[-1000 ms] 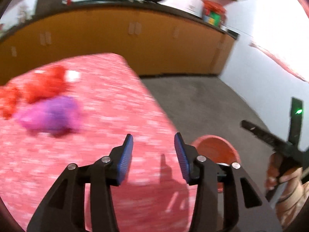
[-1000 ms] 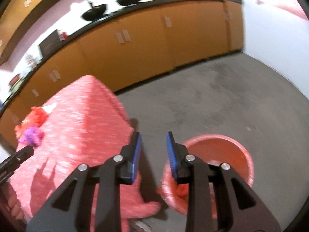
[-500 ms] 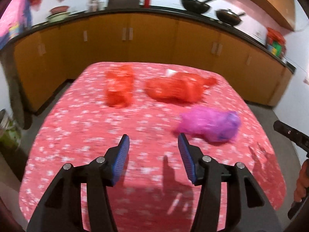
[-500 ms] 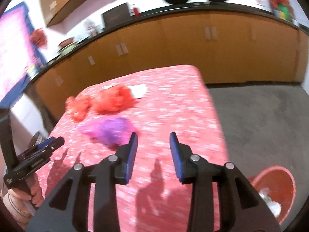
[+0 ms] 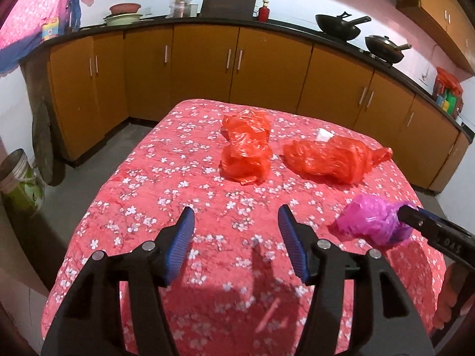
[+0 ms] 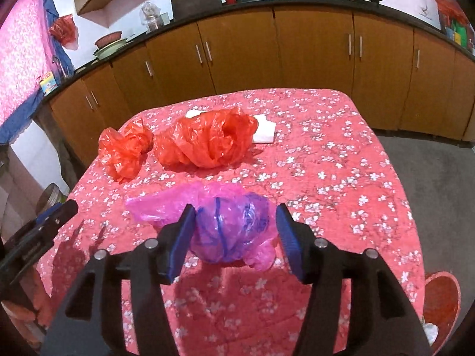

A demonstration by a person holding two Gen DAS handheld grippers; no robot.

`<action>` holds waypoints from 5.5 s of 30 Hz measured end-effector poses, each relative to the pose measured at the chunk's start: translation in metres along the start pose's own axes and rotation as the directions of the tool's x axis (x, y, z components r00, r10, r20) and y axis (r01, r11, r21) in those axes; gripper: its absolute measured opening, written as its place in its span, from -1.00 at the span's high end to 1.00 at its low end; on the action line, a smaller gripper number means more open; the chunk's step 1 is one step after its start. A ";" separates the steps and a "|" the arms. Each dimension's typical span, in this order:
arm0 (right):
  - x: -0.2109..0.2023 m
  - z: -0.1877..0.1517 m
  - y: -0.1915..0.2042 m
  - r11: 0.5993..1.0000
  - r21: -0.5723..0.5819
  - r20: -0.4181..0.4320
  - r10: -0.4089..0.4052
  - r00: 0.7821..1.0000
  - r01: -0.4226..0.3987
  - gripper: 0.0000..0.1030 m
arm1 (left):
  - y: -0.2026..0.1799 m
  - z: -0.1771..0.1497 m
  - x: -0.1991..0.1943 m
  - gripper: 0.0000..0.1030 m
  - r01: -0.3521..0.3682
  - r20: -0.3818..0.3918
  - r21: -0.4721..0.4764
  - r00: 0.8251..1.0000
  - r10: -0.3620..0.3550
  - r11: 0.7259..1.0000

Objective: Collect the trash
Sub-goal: 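Grasp the pink-purple bag with the right tool while the left tool grasps a red bag, then carry both bags over the basket and open both tools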

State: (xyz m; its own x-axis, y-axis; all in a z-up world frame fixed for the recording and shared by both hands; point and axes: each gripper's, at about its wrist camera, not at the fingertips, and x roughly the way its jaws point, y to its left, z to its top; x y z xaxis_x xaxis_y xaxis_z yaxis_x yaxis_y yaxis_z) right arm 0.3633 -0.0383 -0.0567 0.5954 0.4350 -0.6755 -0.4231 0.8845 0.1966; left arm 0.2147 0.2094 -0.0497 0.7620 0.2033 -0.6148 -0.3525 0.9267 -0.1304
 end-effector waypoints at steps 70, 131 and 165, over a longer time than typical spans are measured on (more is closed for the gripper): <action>-0.057 -0.010 -0.039 0.987 0.062 0.186 -0.159 0.970 0.150 0.44 | -0.066 0.018 -0.005 0.89 0.110 0.015 0.196 0.993 -0.116 0.974; -0.173 -0.054 -0.173 0.895 0.250 0.237 -0.427 0.873 0.370 0.44 | -0.252 -0.043 -0.065 0.89 0.425 -0.115 0.415 0.902 -0.417 0.805; -0.201 -0.220 -0.390 0.641 0.526 -0.062 -0.626 0.777 0.558 0.43 | -0.452 -0.210 -0.039 0.89 0.667 -0.489 0.439 0.739 -0.463 0.602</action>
State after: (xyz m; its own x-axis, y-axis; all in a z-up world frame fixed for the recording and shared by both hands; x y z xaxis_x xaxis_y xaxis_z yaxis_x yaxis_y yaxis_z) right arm 0.2586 -0.5076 -0.1544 0.6856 -0.2261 -0.6920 0.4204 0.8990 0.1228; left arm 0.2307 -0.2841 -0.1301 0.4606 -0.4332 -0.7747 0.5346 0.8321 -0.1475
